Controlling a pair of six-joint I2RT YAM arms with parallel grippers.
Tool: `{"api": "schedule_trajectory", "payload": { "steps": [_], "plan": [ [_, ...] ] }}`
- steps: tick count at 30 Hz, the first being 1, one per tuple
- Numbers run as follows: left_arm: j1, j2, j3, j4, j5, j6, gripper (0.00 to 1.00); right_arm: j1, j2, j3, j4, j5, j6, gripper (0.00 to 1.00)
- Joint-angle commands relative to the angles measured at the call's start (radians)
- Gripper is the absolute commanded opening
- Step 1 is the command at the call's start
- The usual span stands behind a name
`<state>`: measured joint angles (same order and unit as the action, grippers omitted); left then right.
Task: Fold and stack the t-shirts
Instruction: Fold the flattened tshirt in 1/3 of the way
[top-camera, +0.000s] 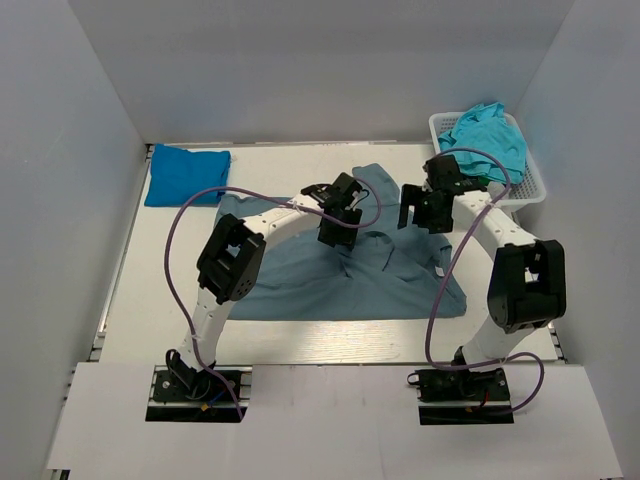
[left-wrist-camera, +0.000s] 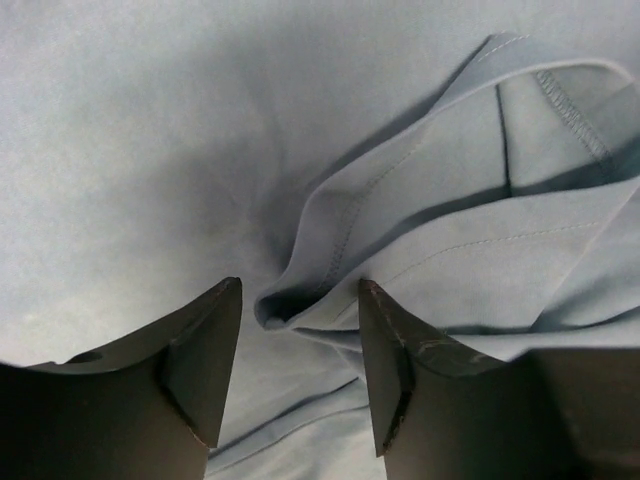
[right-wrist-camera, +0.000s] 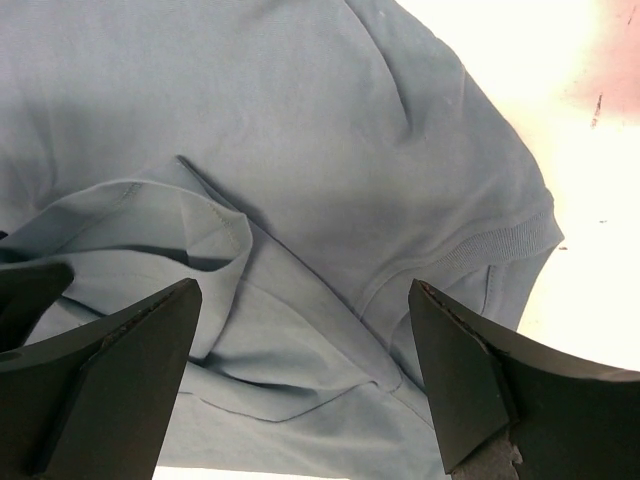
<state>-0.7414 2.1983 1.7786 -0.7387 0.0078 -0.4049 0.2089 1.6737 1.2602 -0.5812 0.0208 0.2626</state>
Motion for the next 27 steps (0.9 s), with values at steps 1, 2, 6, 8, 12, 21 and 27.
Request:
{"api": "schedule_trajectory", "payload": {
  "steps": [1, 2, 6, 8, 12, 21, 27],
  "plan": [
    [-0.003, -0.031, -0.016, 0.076, 0.023, -0.009, 0.59, -0.011, -0.045, -0.015, -0.002, 0.005, 0.012, 0.90],
    [-0.003, -0.031, -0.016, 0.076, 0.023, -0.009, 0.54, -0.011, -0.042, -0.016, -0.002, 0.002, 0.009, 0.90],
    [-0.003, -0.040, -0.025, 0.088, 0.023, -0.018, 0.26, -0.012, -0.046, -0.022, 0.000, -0.010, -0.003, 0.90],
    [-0.003, -0.049, -0.025, 0.088, 0.009, -0.018, 0.05, -0.013, -0.048, -0.031, 0.009, -0.071, -0.019, 0.90],
    [-0.003, -0.084, -0.074, 0.088, -0.023, -0.018, 0.00, -0.002, -0.048, -0.048, 0.039, -0.113, -0.051, 0.88],
    [0.017, -0.196, -0.261, 0.208, -0.011, -0.051, 0.00, 0.027, 0.034, -0.018, 0.079, -0.225, -0.088, 0.75],
    [0.017, -0.196, -0.274, 0.228, 0.000, -0.032, 0.00, 0.064, 0.119, 0.019, 0.096, -0.281, -0.108, 0.62]
  ]
}}
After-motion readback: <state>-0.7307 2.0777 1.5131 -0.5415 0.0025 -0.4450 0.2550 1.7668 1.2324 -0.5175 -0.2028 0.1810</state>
